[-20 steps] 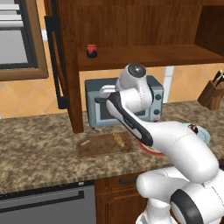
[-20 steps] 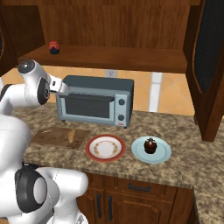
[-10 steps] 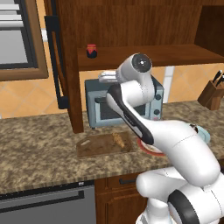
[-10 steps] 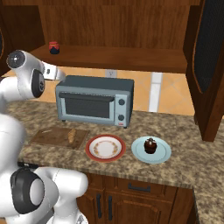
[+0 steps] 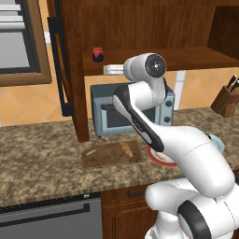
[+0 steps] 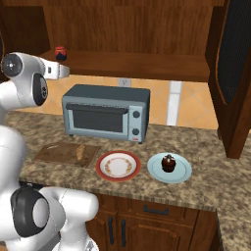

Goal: From the different types of pastries on the counter, select a croissant and place it on the cutting board. Then retrieve a jar of jam from the cabinet and place it alongside the croissant on the cutting board.

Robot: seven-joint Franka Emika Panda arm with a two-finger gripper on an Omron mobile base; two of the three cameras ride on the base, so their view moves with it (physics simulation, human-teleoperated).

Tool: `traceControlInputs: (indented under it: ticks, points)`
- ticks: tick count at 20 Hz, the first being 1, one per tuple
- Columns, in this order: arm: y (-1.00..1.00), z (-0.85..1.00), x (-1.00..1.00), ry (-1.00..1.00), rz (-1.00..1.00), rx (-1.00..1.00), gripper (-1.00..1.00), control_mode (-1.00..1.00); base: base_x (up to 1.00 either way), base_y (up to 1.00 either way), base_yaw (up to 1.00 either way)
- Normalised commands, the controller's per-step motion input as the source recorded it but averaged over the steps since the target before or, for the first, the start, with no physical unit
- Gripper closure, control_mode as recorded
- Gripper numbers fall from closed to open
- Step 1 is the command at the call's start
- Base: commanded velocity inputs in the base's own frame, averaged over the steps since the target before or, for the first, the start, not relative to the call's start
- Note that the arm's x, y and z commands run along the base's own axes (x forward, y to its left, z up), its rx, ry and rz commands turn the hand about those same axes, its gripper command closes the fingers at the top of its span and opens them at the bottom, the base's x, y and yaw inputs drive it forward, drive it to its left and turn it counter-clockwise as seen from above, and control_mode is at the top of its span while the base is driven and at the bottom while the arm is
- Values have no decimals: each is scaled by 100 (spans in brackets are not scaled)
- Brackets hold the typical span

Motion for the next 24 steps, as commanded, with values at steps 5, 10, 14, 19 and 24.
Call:
traceControlInputs:
  ticks: [5,10,14,19,24]
  points:
    - [0,30,3,-1,18,2,-100,-100,0,0,0]
    - [0,12,26,0,9,0,-100,-100,0,0,0]
    - [2,5,23,0,0,-7,-100,-100,0,0,0]
    - [15,4,24,0,0,-9,-100,-100,0,0,0]
    - [22,13,18,0,0,-2,-100,-100,0,0,0]
